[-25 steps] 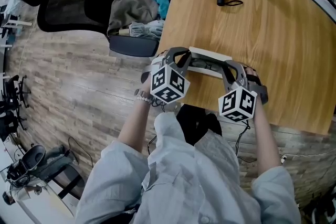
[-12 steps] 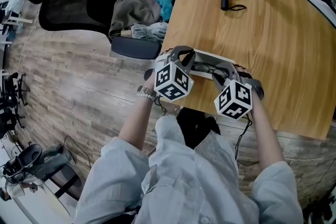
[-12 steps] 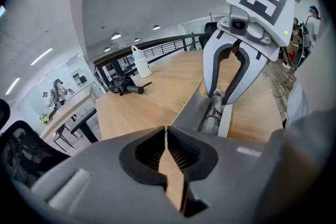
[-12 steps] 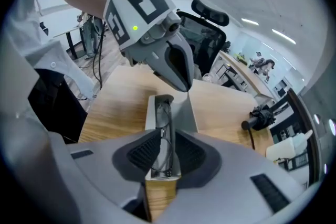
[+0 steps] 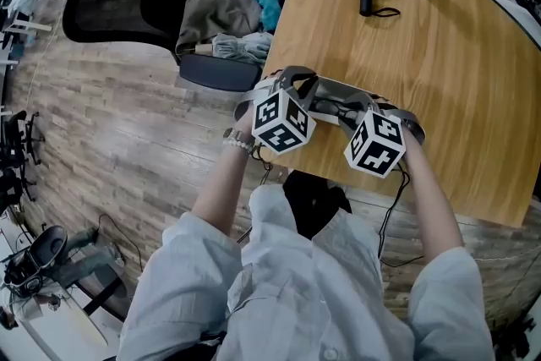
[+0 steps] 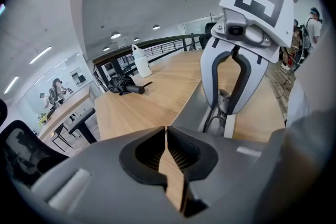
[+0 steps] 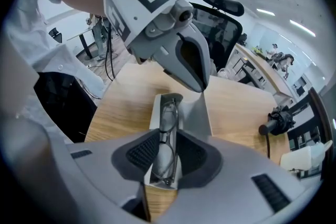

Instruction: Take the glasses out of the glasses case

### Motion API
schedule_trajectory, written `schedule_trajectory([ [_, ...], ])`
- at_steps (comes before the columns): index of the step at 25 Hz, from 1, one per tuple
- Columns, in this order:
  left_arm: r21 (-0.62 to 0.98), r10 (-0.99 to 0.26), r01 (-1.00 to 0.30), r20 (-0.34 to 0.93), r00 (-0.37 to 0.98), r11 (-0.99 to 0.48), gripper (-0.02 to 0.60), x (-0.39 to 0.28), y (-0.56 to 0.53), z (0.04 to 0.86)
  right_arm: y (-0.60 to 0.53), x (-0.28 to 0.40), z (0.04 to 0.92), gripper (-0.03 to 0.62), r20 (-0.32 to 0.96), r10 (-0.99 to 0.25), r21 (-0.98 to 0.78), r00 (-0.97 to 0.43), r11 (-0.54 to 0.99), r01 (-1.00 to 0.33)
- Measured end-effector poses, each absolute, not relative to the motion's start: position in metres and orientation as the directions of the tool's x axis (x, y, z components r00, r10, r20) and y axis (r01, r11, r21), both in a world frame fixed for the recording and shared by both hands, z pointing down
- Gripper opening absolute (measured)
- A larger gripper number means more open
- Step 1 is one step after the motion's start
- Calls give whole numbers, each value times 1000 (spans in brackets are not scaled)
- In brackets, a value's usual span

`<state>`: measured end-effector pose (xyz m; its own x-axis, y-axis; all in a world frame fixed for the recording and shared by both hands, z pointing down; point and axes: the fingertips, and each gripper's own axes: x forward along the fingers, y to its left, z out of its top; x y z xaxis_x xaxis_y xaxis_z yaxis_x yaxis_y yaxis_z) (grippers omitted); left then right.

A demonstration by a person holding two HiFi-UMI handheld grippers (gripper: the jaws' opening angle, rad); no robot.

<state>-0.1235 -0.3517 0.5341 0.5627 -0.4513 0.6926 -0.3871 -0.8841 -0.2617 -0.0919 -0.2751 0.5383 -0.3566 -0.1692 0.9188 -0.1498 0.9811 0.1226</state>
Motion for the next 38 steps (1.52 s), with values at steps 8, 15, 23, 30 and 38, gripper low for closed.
schedule_trajectory([
  [8,-250,-447,-393,693,566,-885,20,-121,-357,537,-275,-95,547,81,932,-75,34,-354,992,-121],
  [15,-247,-446,-394,691,569,-885,20,-121,-362,537,-277,-94,551,74,929,11,-71,-370,986,-150],
  [23,-228,-436,-396,686,583,-889,18,-121,-361,537,-277,-93,557,66,911,179,-258,-372,950,-176],
  [30,-231,-439,-398,686,581,-888,18,-121,-360,537,-275,-95,556,46,892,252,-335,-376,926,-175],
  [38,-227,-442,-405,682,583,-886,18,-122,-359,537,-272,-94,550,38,903,111,-209,-415,957,-199],
])
